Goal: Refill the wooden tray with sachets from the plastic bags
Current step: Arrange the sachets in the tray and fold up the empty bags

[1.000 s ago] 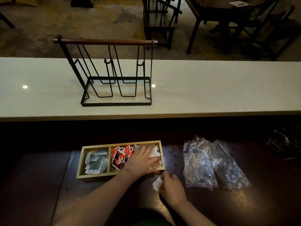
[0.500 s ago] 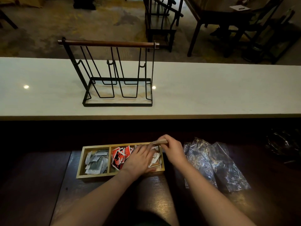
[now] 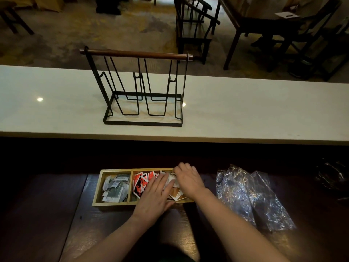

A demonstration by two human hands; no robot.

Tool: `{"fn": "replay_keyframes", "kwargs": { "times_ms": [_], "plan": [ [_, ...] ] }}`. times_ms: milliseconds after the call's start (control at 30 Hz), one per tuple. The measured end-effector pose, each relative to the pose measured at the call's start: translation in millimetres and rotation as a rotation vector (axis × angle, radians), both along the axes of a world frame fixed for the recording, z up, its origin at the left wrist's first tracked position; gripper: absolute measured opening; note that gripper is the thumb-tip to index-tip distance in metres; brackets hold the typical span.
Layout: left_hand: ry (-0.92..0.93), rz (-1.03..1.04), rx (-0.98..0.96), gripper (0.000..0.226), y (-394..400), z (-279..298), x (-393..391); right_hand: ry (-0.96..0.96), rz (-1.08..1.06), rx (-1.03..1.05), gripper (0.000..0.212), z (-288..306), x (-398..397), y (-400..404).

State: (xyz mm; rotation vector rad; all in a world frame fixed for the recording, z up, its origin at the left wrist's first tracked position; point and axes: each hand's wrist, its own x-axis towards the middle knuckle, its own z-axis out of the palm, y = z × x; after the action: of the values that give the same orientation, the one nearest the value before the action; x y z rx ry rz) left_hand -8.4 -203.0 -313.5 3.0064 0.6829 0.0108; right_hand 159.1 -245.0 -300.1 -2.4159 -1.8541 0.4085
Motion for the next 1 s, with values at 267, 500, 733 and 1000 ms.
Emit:
{"fn": "replay_keyframes", "kwargs": {
  "times_ms": [267, 500, 733, 1000],
  "plan": [
    [0.078, 0.069, -0.120, 0.064, -3.9, -4.8, 17.7, 0.336, -0.167, 0.159, 0.047, 1.6, 4.1, -11.9],
    [-0.070, 0.081, -0.224, 0.065, 14.0, 6.9, 8.7, 0.105, -0.058, 0.047, 0.055, -11.7, -3.7, -25.7],
    [0.080, 0.302, -0.163, 0.062, 41.2, -4.2, -40.8, 0.026, 0.057, 0.016, 0.069, -9.2, -43.6, -15.1],
    [0.165, 0.334, -0.255, 0.081, 28.8, -22.0, -35.4, -0.043, 0.101, 0.014, 0.056, -22.9, -39.2, -16.3]
  ]
}}
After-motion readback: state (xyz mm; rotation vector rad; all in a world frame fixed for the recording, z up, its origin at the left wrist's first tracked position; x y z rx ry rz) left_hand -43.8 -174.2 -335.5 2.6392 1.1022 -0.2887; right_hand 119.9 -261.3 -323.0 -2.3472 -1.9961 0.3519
